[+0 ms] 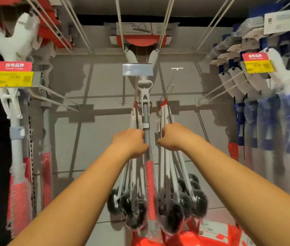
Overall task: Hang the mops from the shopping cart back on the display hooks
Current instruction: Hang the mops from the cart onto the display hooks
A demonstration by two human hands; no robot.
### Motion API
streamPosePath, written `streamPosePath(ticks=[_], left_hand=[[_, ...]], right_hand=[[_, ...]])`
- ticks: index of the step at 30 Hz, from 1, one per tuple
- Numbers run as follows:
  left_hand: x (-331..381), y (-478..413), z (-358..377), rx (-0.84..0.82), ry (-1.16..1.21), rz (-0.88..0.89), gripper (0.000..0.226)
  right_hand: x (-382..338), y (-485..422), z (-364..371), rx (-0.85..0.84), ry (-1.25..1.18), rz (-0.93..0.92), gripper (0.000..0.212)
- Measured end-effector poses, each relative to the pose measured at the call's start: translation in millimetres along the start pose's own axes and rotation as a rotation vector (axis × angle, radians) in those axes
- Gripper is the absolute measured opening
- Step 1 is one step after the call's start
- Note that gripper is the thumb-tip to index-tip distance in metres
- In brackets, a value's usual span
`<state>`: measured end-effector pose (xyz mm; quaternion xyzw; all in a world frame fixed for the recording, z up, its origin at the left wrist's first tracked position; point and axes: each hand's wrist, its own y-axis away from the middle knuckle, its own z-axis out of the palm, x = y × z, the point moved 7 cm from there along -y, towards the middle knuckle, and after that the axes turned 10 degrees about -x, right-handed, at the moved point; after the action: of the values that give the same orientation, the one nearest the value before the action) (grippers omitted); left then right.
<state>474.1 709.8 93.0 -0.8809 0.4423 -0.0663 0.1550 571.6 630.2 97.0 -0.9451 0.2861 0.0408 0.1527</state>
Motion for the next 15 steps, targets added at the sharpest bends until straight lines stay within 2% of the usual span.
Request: streamPosePath(ticks=[7,15], left_hand=[[37,111,37,-0.071,0.028,-0.105,0.039],[77,210,54,-0.128,0.039,-0.096,0.039]], right_hand=[[21,118,39,-0.09,0.012,-0.056,0.022],[41,216,56,-0.13,-0.037,0.024,0.025]])
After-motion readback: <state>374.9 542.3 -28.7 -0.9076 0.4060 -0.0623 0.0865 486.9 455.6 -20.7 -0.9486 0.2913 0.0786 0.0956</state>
